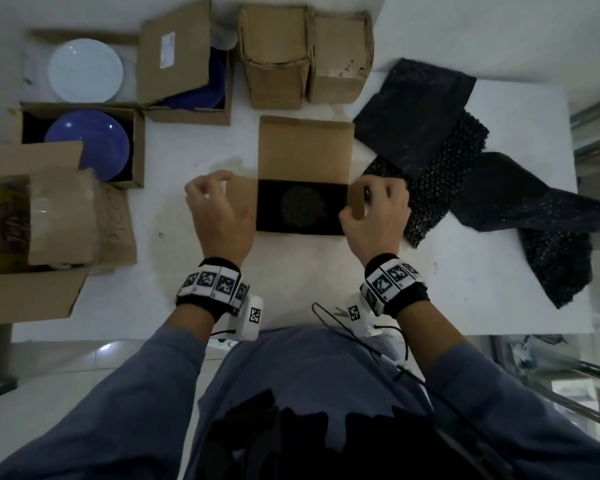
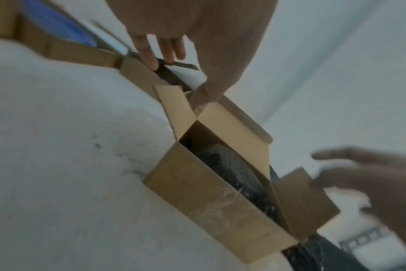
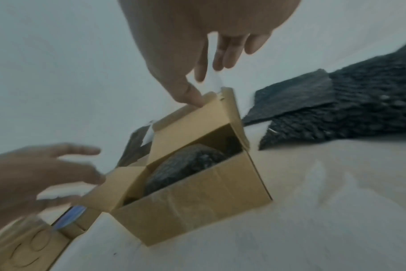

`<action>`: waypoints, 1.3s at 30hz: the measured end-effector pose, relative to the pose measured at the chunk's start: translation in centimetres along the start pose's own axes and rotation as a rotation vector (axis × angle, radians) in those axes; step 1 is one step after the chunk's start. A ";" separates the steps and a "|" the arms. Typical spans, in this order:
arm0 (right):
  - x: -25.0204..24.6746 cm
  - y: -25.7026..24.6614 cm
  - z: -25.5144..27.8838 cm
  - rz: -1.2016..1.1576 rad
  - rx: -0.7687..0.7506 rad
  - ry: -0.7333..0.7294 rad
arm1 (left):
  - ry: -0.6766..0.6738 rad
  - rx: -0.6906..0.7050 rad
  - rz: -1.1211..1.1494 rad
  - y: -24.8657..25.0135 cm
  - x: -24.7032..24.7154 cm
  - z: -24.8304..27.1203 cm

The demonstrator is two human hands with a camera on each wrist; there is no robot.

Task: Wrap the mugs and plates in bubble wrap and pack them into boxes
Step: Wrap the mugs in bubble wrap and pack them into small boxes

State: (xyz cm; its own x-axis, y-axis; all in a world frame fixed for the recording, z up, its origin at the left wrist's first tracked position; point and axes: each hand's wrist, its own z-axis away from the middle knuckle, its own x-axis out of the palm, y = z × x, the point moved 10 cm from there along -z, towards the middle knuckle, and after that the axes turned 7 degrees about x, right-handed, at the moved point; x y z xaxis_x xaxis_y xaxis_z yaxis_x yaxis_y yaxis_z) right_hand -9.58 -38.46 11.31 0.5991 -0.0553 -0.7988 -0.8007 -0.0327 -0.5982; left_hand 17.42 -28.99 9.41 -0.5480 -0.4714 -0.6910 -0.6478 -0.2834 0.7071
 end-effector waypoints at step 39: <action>7.0 3.9 -2.0 -0.272 0.101 -0.448 | -0.575 -0.103 0.285 -1.6 7.0 -3.0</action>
State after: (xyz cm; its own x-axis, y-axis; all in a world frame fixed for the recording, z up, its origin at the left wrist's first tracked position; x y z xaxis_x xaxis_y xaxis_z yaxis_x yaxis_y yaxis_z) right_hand -8.51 -40.93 3.57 0.7471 0.3740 -0.5495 -0.6242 0.1107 -0.7734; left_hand 16.24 -34.34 3.86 -0.9055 -0.0257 -0.4236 -0.3963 -0.3054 0.8658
